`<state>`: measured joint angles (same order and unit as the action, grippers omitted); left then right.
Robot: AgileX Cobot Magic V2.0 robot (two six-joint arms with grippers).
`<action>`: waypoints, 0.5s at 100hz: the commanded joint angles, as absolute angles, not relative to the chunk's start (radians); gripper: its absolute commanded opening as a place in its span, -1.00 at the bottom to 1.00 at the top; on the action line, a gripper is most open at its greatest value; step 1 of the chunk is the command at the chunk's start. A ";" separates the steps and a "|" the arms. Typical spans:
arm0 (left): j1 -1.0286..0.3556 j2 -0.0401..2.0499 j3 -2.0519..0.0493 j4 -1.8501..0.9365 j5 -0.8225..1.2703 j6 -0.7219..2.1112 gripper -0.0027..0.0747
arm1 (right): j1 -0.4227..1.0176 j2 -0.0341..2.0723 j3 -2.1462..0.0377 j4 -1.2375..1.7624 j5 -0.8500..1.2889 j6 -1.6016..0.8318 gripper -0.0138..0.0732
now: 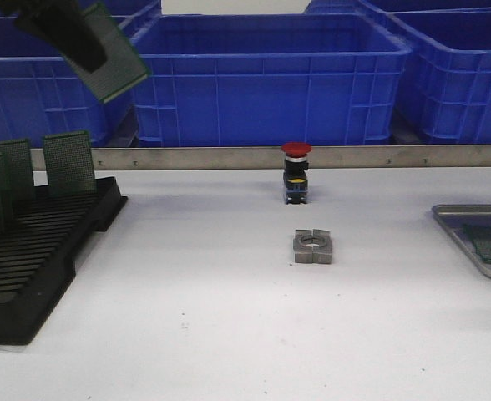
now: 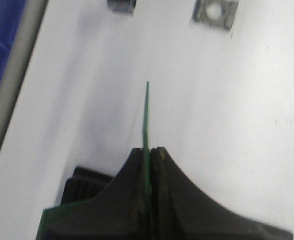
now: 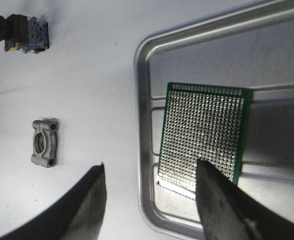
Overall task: Place circuit board on tray
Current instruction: 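Grasp the second board with the left gripper and lift it out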
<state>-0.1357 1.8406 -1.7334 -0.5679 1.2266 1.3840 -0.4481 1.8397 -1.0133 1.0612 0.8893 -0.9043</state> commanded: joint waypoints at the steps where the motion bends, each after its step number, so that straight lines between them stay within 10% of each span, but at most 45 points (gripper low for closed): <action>1: -0.171 1.762 -1.763 -0.712 1.272 1.348 -0.98 | -0.453 1.785 -1.036 1.122 0.938 -0.942 0.31; 50: -0.498 1.799 -1.720 -0.722 1.272 1.326 -0.98 | -0.453 1.779 -1.037 1.300 1.094 -1.182 0.31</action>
<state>-0.4673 1.8267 -1.6992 -0.6661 1.2367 1.3345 -0.4481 1.8307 -1.0133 1.1950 0.9832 -1.0908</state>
